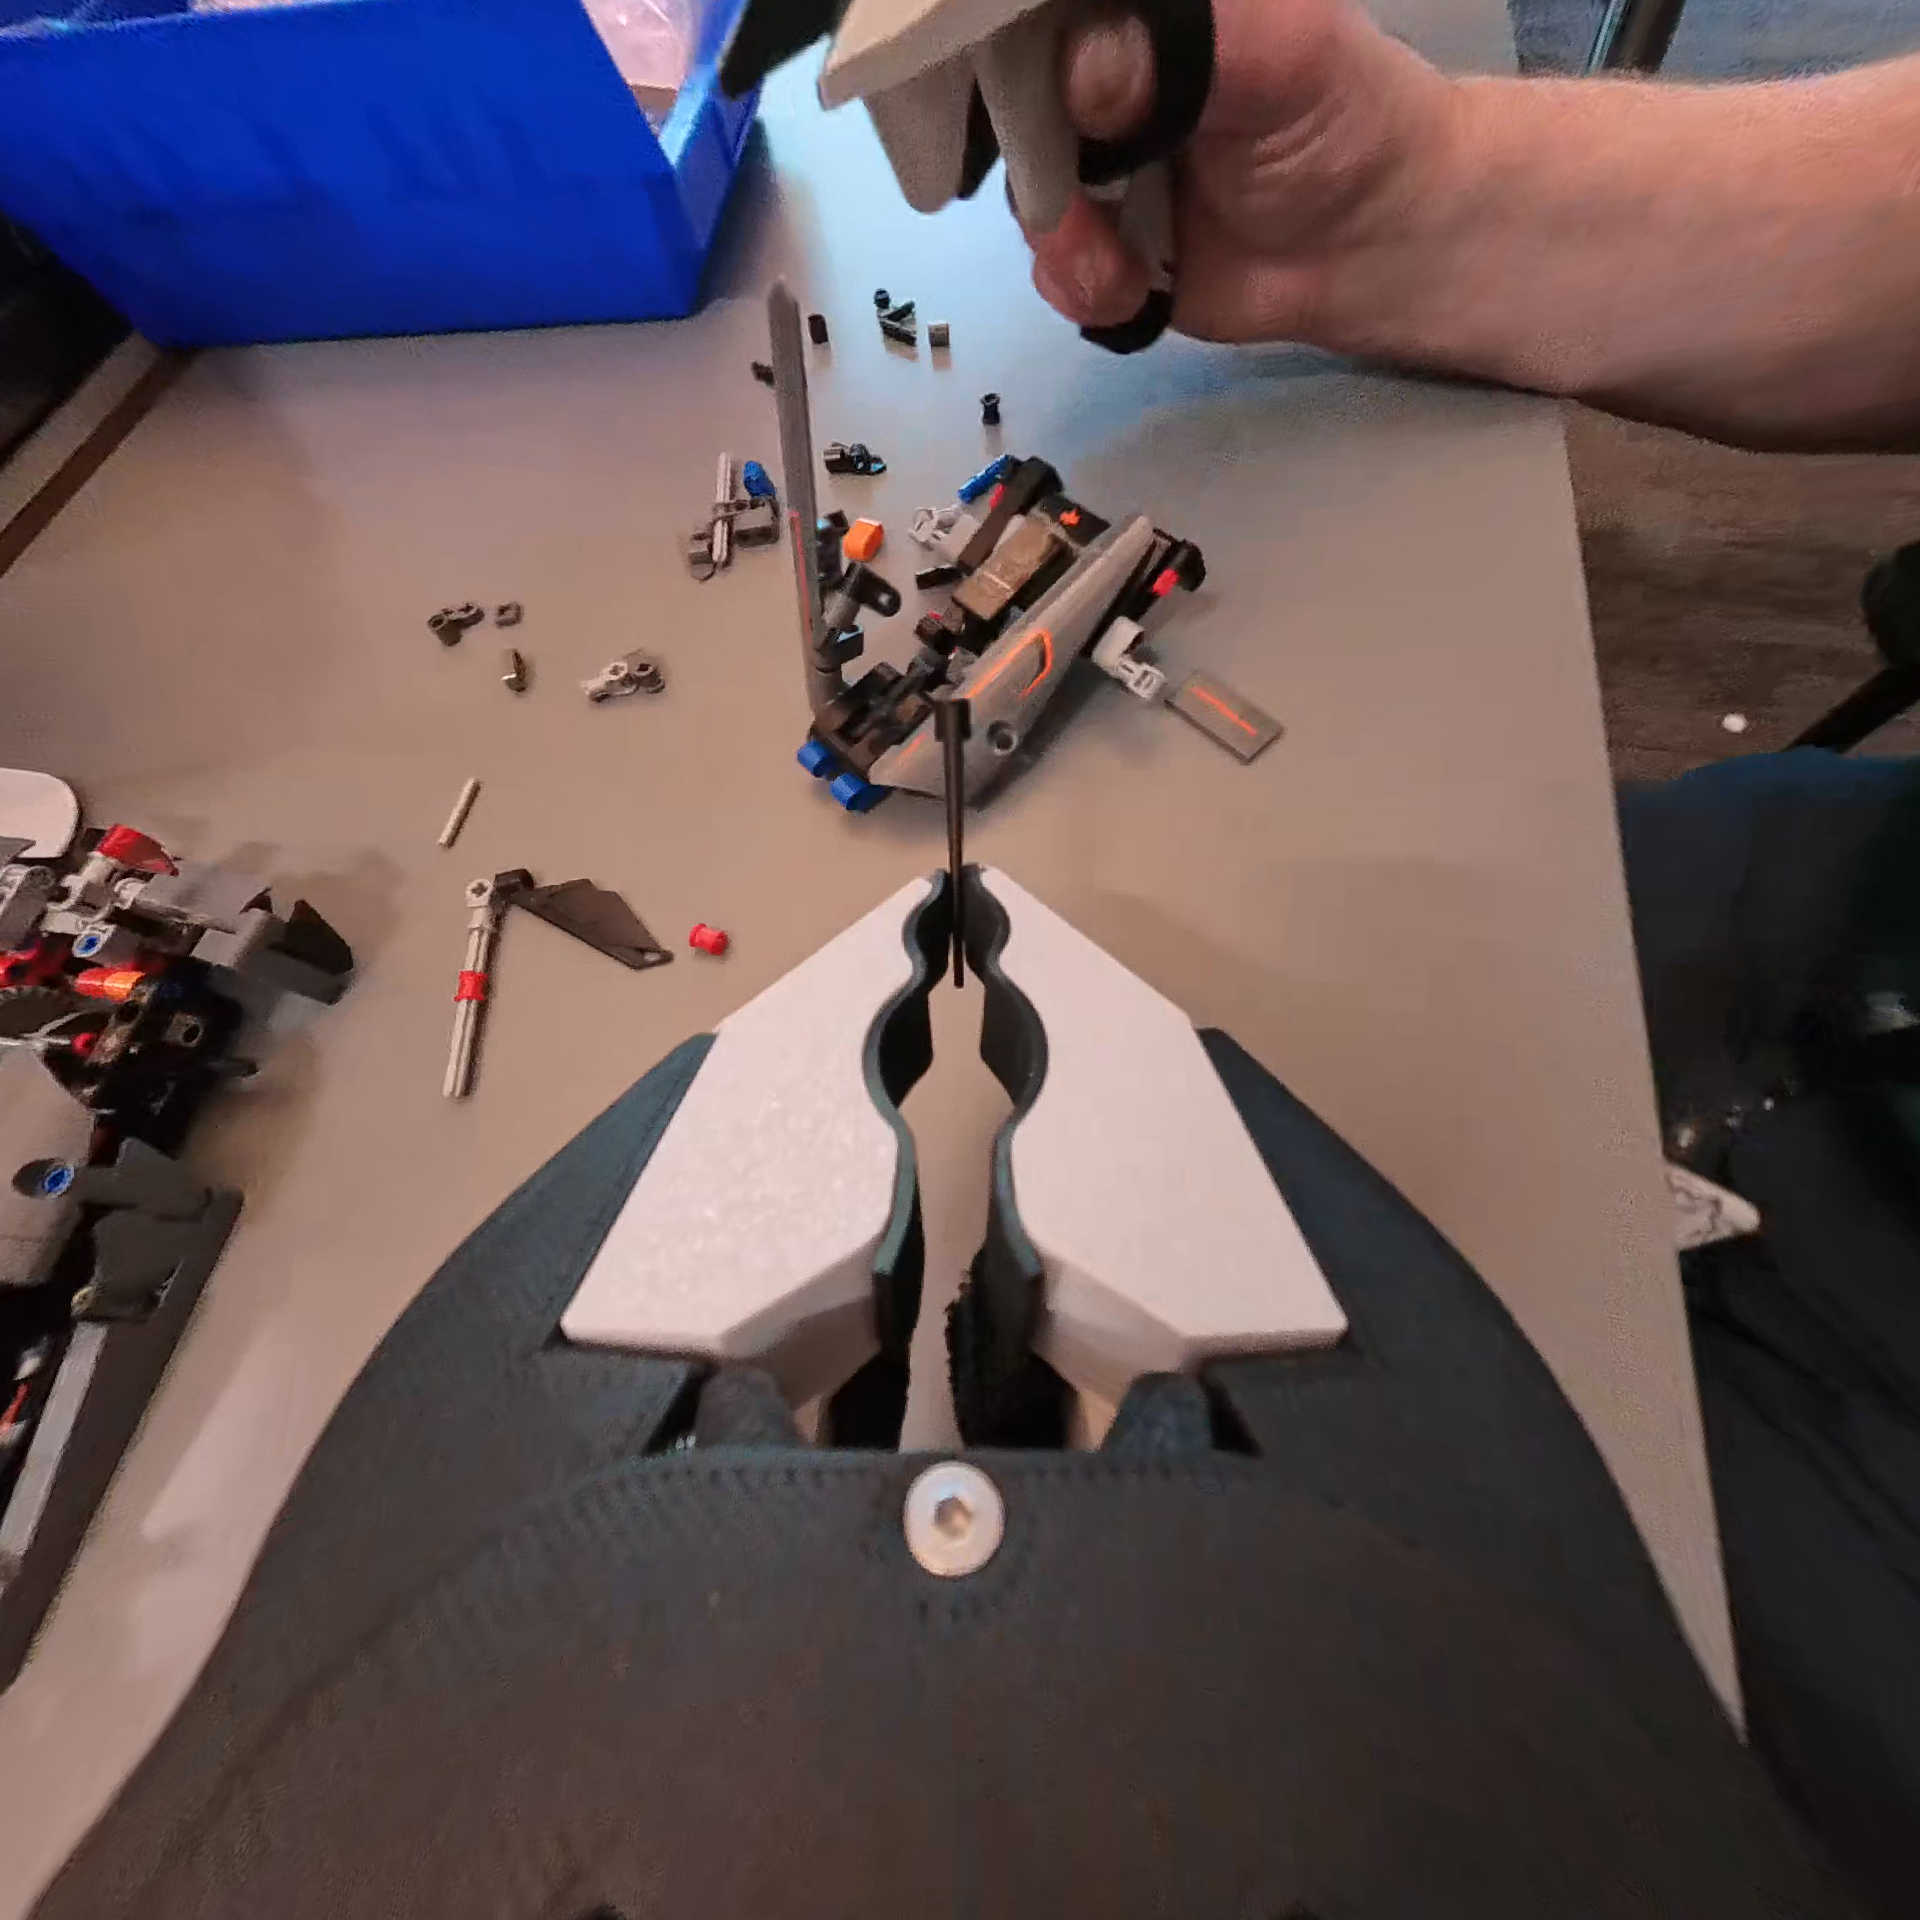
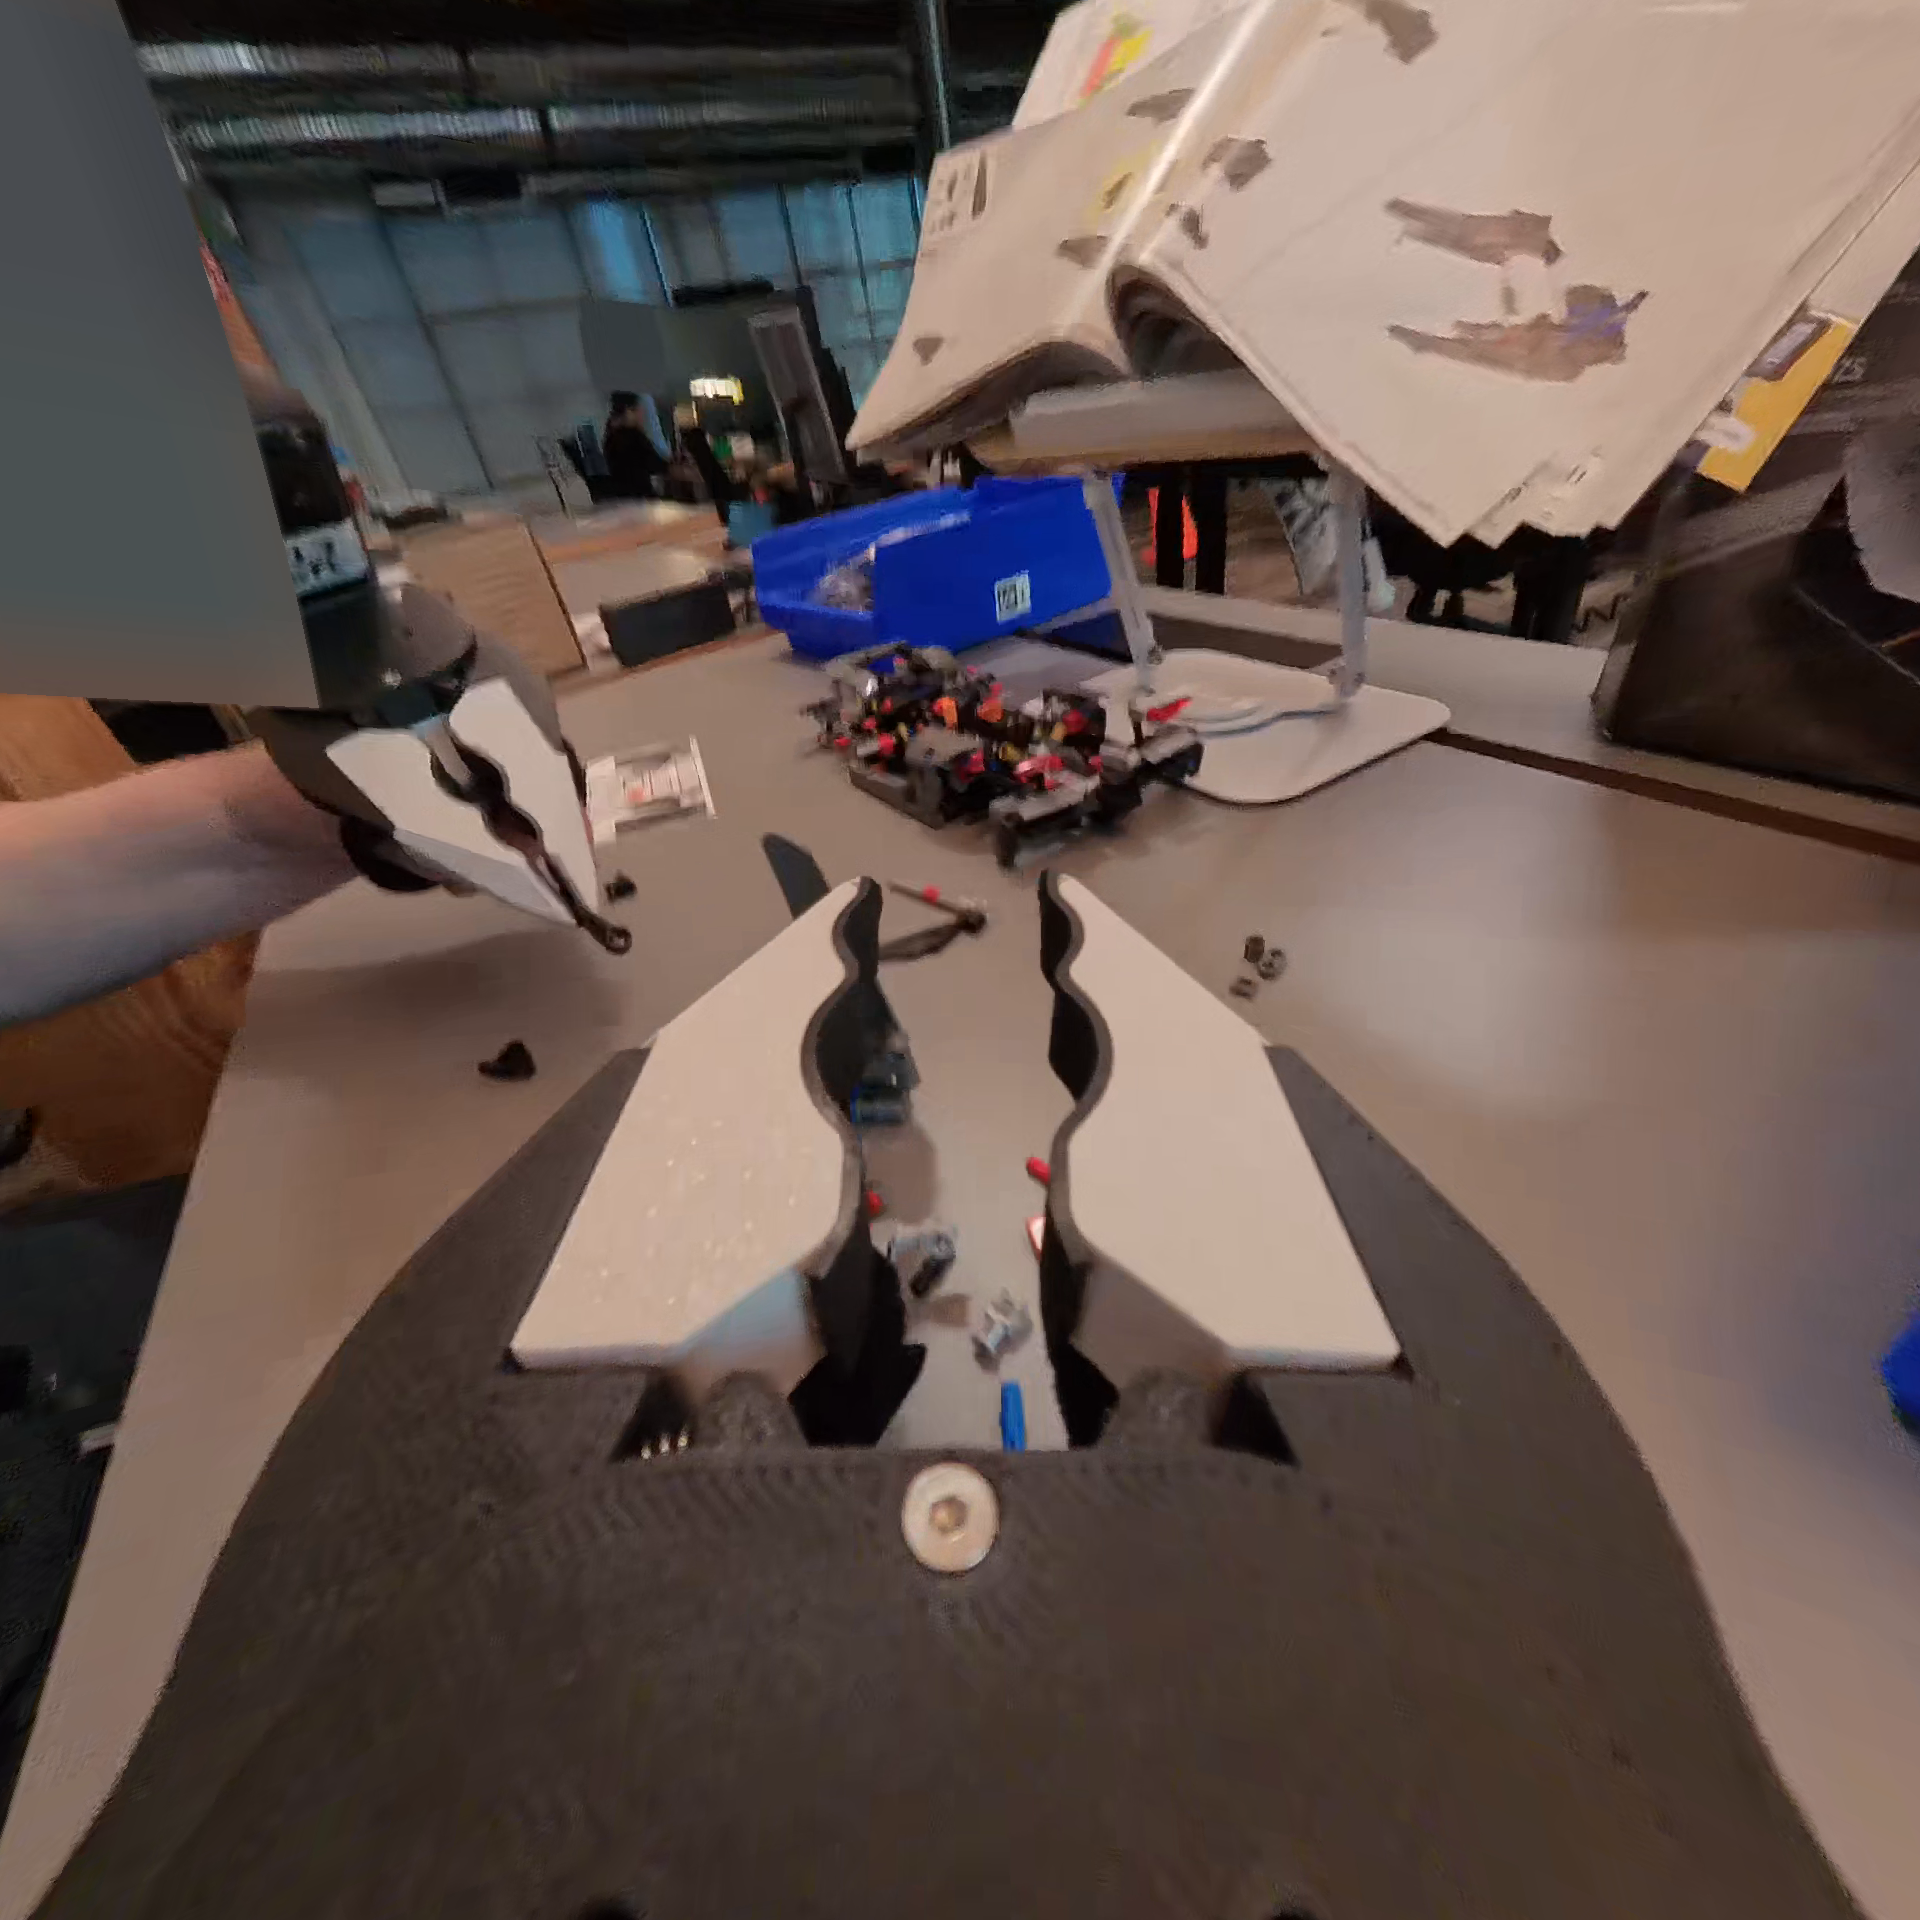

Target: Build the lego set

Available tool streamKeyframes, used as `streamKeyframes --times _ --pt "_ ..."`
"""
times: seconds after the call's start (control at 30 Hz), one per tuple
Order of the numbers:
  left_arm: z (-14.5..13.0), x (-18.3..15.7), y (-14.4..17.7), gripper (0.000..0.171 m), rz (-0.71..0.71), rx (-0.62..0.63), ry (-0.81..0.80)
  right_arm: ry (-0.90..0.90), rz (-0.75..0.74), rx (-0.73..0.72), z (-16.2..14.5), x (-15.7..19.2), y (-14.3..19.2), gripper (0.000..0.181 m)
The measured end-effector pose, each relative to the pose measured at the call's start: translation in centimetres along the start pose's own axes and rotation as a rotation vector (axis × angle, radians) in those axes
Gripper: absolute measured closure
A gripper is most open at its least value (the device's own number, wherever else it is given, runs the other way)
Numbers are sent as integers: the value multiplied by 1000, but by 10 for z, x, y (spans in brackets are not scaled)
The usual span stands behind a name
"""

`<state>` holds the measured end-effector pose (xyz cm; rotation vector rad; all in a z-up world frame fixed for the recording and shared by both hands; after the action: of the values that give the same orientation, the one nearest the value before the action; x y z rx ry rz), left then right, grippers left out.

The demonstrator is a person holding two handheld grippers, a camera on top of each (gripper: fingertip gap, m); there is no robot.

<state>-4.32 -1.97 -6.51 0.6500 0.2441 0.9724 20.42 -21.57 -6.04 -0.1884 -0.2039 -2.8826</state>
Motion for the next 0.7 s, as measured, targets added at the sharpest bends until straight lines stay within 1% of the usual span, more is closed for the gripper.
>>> streamKeyframes --times 0.03,0.1,0.13,0.17,0.2,0.3,0.37,0.43,0.47,0.57,0.63,0.7 --pt "-1 0 -4 171 -5 0 2 33 -4 35 -4 1 2 151" --pt "-5 -1 -13 171 57 47 -34 66 -19 87 -11 2 3 147" --pt "-5 -1 -17 171 54 50 -27 68 -6 109 -14 4 2 146" --pt "-4 -2 -20 171 48 27 -20 79 -2 125 -15 6 1 144" --pt "-2 -2 -22 171 59 10 -26 101 0 126 -14 9 0 143" --pt "2 1 -24 171 104 52 -66 144 -12 133 -8 24 -1 141" --pt "7 5 -20 171 130 56 -87 152 -5 193 -8 38 -4 135" --pt "9 10 -18 171 126 26 -82 129 4 267 -12 50 -11 120" --pt "9 13 -18 171 126 17 -78 124 5 293 -13 55 -15 117" --pt "1 18 -23 171 123 -10 -68 118 -21 314 -9 62 -23 121" --pt "-4 19 -26 171 110 -17 -50 98 -34 317 -2 59 -28 123" --pt "-5 20 -27 171 113 -11 -56 96 -50 342 2 54 -31 134"
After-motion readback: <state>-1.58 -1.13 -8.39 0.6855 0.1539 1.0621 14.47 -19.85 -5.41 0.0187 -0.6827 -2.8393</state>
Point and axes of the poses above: each gripper's, where its closed fingertips meet, y back along the fingers, z out of its top, x = y × z across the jaws, the point moved 10 cm from there along y, back along the fingers, and after that the axes turned 5 degrees about x, right-handed, at the moved point
